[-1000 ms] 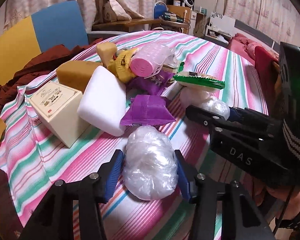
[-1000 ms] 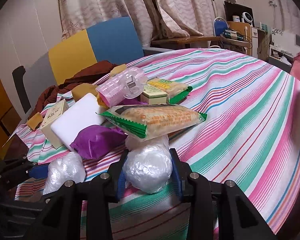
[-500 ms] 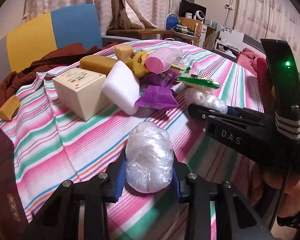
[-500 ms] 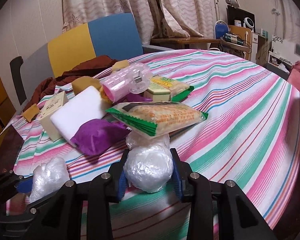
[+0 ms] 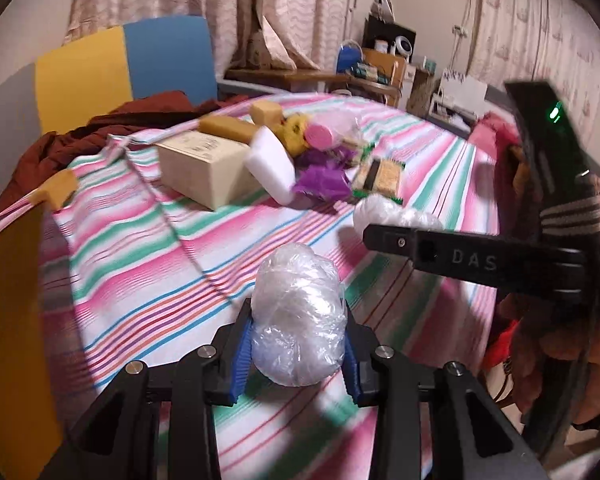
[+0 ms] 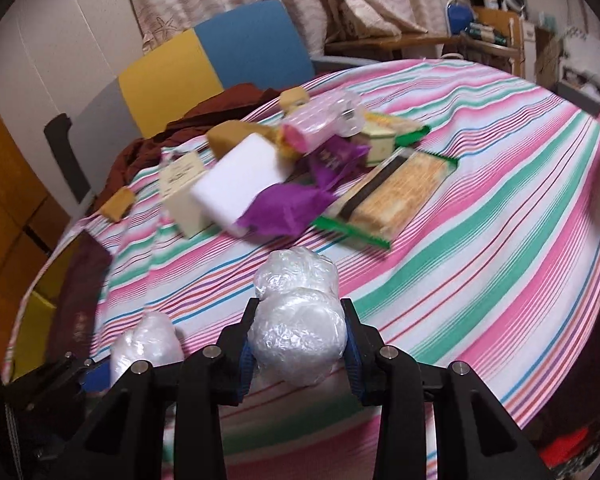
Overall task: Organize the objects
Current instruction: 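Carry the white plastic bundles in both tools over the gold tray, then open both tools to drop the white bundles into the tray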
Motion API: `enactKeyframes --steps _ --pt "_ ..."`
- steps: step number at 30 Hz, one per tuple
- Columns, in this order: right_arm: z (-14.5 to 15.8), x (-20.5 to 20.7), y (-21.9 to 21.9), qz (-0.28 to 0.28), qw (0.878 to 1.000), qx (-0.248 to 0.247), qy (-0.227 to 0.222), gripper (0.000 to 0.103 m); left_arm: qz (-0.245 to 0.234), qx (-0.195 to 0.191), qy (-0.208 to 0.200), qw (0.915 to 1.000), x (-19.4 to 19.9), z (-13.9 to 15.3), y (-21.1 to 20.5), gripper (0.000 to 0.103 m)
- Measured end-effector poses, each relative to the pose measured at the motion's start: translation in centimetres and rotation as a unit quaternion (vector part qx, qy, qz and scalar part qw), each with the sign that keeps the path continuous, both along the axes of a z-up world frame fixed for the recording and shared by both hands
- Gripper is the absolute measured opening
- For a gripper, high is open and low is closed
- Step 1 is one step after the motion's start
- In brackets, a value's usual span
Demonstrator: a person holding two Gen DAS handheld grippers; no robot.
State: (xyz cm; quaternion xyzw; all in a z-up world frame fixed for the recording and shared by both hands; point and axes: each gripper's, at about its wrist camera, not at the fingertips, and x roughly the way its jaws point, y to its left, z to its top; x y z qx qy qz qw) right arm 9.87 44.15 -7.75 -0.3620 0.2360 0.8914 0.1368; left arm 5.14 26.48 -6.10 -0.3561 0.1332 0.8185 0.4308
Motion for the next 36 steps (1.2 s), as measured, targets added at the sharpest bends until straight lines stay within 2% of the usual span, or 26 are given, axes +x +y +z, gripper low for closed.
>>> enactKeyframes --steps 4,8,14,20,26,31,36 --pt "1.4 -0.2 -1.6 0.016 1.0 0.006 0.011 0.038 0.001 0.02 0.028 0.9994 1.0 2.2 -2.7 0.037" --pt "3.3 -1.5 -4.1 0.044 0.999 0.003 0.029 0.038 0.017 0.038 0.037 0.9984 1.0 4.0 -5.2 0.037" --pt "6.3 -4.2 -9.0 0.118 0.991 0.018 0.055 0.038 0.079 0.038 0.056 0.9945 -1.2 6.0 -10.1 0.037" --pt "8.0 -7.8 -14.0 0.194 0.979 0.029 0.056 0.038 0.16 0.02 0.019 0.9868 -5.9 5.5 -15.9 0.037" --pt "8.3 -11.7 -19.4 0.253 0.966 0.044 0.033 0.038 0.232 0.017 -0.025 0.9722 -10.9 4.4 -21.9 0.037" --pt "7.7 -15.8 -23.5 0.29 0.957 0.016 0.0 0.038 0.272 -0.007 -0.049 0.9612 -14.7 3.7 -24.9 0.037" --pt "6.3 -19.4 -26.4 0.296 0.954 -0.025 -0.031 0.039 0.289 -0.032 -0.052 0.9555 -17.4 3.2 -26.2 0.037"
